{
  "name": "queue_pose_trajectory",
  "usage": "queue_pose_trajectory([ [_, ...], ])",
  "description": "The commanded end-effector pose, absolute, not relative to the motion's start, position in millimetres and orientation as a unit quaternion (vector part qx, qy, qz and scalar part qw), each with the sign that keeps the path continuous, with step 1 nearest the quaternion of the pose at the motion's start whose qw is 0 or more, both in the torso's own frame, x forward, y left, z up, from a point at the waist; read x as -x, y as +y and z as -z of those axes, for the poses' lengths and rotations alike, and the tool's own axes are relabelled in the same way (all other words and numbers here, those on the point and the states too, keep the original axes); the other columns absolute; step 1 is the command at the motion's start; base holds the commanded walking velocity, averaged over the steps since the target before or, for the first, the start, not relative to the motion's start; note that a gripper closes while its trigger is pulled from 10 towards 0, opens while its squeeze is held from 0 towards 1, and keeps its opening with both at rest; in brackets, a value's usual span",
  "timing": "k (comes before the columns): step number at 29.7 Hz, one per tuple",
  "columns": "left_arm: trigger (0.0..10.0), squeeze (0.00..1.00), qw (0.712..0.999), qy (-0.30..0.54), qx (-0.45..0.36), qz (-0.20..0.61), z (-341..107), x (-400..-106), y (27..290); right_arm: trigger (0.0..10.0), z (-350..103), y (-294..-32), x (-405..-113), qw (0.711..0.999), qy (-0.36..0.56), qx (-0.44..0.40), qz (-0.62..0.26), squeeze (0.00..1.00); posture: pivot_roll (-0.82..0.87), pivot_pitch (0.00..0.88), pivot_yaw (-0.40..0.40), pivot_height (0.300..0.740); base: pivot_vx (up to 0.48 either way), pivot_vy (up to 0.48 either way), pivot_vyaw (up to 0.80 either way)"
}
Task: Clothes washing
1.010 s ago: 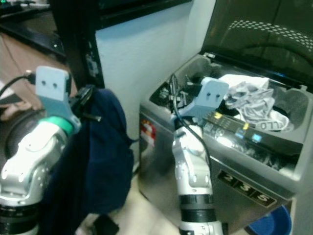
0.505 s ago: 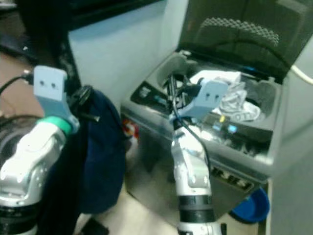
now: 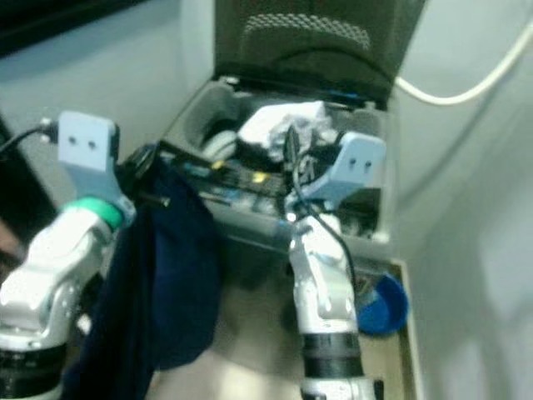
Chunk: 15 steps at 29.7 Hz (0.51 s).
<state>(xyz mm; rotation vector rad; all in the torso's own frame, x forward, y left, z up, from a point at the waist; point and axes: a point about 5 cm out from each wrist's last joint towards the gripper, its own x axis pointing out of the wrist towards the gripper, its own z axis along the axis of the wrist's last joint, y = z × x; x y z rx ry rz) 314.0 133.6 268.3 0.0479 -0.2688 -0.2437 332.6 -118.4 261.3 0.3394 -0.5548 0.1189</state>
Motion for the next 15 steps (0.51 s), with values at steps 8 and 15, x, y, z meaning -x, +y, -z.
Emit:
queue_pose_trajectory([
  [8,10.0,0.0,0.981,-0.15,-0.026,0.119,-274.7,-313.3,135.1,10.0,-270.2,-118.3,-331.4,0.939,-0.287,-0.178,-0.059,0.0,0.06,0.019,0.05,0.74,0.0,0.0,-0.8],
  [15,10.0,0.0,0.981,-0.151,-0.026,0.118,-274.5,-312.8,134.8,10.0,-270.6,-119.2,-331.2,0.939,-0.288,-0.18,-0.058,0.0,0.07,0.019,0.045,0.74,0.0,0.0,-0.8],
])
